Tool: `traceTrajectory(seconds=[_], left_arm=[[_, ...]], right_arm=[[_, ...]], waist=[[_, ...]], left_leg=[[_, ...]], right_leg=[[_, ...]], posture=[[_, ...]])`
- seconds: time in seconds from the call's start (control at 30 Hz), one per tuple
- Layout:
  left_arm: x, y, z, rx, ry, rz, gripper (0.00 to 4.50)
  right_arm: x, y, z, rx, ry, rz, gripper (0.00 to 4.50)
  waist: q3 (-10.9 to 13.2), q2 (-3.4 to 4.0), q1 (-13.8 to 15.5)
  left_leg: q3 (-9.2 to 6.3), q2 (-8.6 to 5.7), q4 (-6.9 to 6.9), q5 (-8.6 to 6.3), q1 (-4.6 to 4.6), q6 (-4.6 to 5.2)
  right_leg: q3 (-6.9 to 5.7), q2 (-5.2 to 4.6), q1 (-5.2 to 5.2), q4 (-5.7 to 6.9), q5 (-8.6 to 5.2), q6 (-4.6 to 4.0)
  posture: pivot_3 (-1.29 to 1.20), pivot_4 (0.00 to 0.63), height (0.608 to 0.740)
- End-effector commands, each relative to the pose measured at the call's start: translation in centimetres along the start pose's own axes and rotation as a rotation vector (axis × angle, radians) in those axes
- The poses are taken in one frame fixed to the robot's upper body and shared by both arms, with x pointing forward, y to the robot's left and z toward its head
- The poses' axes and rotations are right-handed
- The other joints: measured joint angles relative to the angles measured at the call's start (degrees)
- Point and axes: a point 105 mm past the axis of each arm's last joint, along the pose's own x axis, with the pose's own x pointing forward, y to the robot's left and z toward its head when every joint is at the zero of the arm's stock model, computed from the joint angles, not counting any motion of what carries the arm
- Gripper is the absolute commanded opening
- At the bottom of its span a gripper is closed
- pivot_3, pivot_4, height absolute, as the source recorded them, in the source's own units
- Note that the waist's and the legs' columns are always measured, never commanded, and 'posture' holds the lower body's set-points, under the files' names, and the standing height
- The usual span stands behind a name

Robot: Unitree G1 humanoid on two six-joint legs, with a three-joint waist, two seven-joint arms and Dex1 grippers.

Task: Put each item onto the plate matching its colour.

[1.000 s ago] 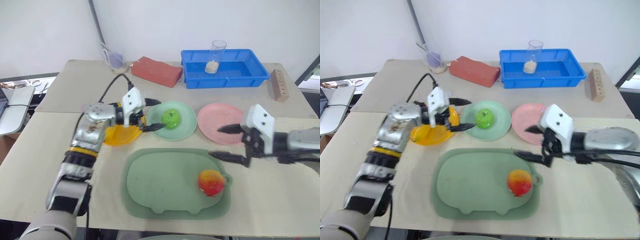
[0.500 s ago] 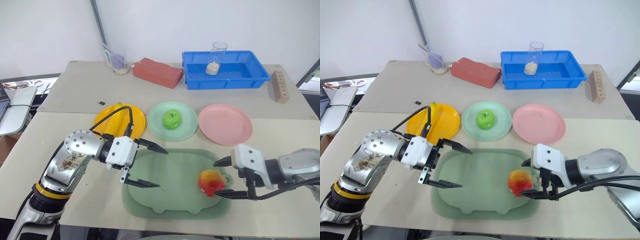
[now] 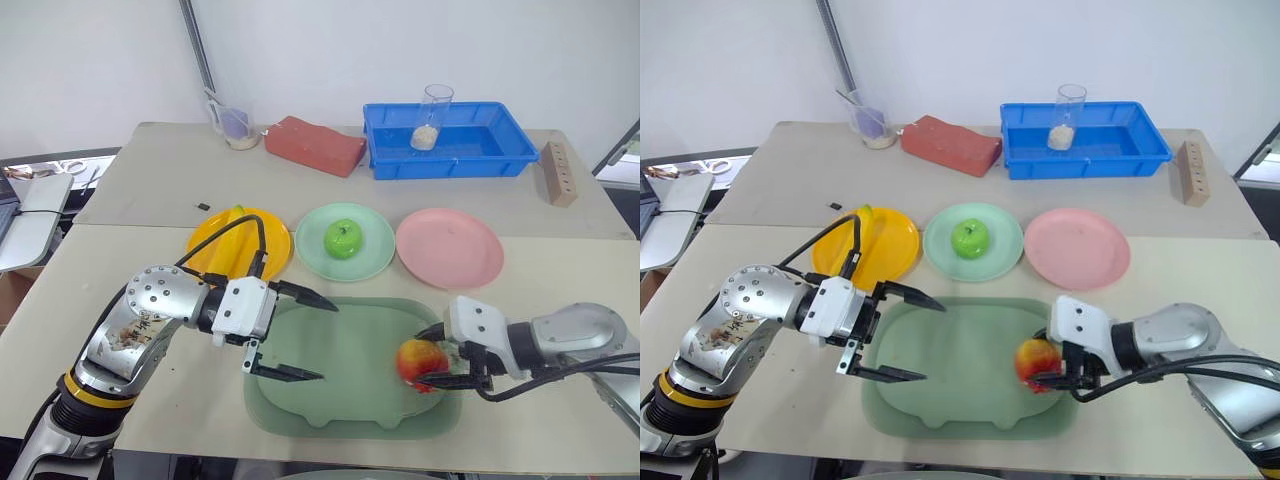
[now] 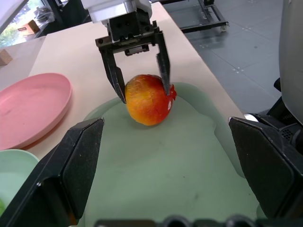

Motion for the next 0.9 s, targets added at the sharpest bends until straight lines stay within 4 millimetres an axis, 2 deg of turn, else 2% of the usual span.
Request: traceTrajectory(seconds=[0.03,0.1,0.17,0.23,0.3,0.37,0.47,0.67,0.73,0.8,0.9], left_arm=[[-0.2,0.4,0.6,0.017,-0.006,0.026,4.50],[-0.6,1.5,0.4,0.003,0.001,0.068,4.50],[-1.0,3.5,0.4,-0.036,-0.016,0.159,4.50],[-1.2,6.4,0.4,-0.116,-0.048,0.281,4.50],[-1.0,8.2,0.2,-0.197,-0.083,0.347,4.50],[-0.4,9.8,0.0,-0.234,-0.111,0.413,4.50],[1.0,10.9,0.0,-0.229,-0.125,0.431,4.50],[2.2,10.9,-0.2,-0.178,-0.108,0.423,4.50],[2.1,10.6,-0.3,-0.175,-0.105,0.424,4.50],[1.7,10.3,-0.4,-0.172,-0.097,0.429,4.50],[0.9,10.2,-0.5,-0.177,-0.085,0.452,4.50]], right_arm=[[-0.8,-0.3,0.8,-0.010,-0.009,-0.003,2.72],[-1.7,-1.3,1.6,0.013,-0.042,-0.044,2.72],[-2.8,-3.3,2.6,0.089,-0.119,-0.129,2.71],[-4.4,-7.0,3.1,0.159,-0.192,-0.300,2.71],[-5.6,-10.2,2.6,0.216,-0.218,-0.461,2.71],[-6.4,-13.1,1.2,0.270,-0.200,-0.605,2.71],[-6.5,-16.0,-1.1,0.343,-0.161,-0.722,2.71],[-5.7,-18.8,-2.9,0.399,-0.140,-0.781,2.71],[-5.6,-19.4,-3.2,0.406,-0.145,-0.785,3.73],[-5.9,-19.6,-3.3,0.399,-0.149,-0.785,4.35],[-6.5,-19.4,-3.0,0.382,-0.167,-0.777,4.43]], waist=[[0.00,0.00,0.00],[0.00,0.00,-0.05],[0.01,-0.01,-0.02],[0.03,-0.06,0.01],[0.02,-0.08,0.02],[0.00,-0.04,0.06],[-0.12,0.16,0.12],[-0.03,0.40,-0.17],[-0.02,0.45,-0.10],[-0.03,0.49,-0.10],[-0.07,0.57,0.03]], left_leg=[[0.00,0.00,0.00,0.00,-0.01,0.00],[0.00,0.00,0.00,0.00,-0.01,0.00],[0.00,0.00,0.01,0.00,0.00,0.00],[-0.03,0.00,0.10,0.00,0.03,0.01],[-0.11,-0.05,0.22,0.00,-0.03,0.01],[-0.13,-0.10,0.27,-0.09,-0.09,0.15],[-0.15,-0.15,0.33,-0.18,-0.27,0.33],[-0.13,-0.18,0.30,-0.17,-0.22,0.33],[-0.13,-0.19,0.30,-0.15,-0.21,0.30],[-0.13,-0.20,0.31,-0.15,-0.21,0.29],[-0.14,-0.20,0.31,-0.15,-0.23,0.29]], right_leg=[[0.00,0.00,0.00,0.00,0.00,0.00],[0.01,0.00,0.01,0.00,0.01,-0.01],[0.02,0.01,0.03,0.03,0.01,-0.01],[-0.01,0.01,0.02,0.04,0.01,-0.01],[-0.04,0.01,-0.01,0.03,0.02,0.00],[0.00,0.00,0.02,0.01,0.06,-0.06],[0.07,0.01,0.09,0.04,0.06,-0.06],[0.16,0.05,0.06,0.14,0.06,-0.06],[0.17,0.04,0.06,0.15,0.06,-0.06],[0.17,0.04,0.08,0.16,0.06,-0.05],[0.16,0.03,0.09,0.15,0.06,-0.05]], posture=[[0.00,0.150,0.740],[0.00,0.150,0.740],[0.00,0.150,0.740],[0.00,0.150,0.740],[0.00,0.150,0.740],[0.00,0.150,0.740],[0.00,0.150,0.740],[0.00,0.150,0.740],[0.00,0.150,0.740],[0.00,0.150,0.740],[0.00,0.150,0.740]])
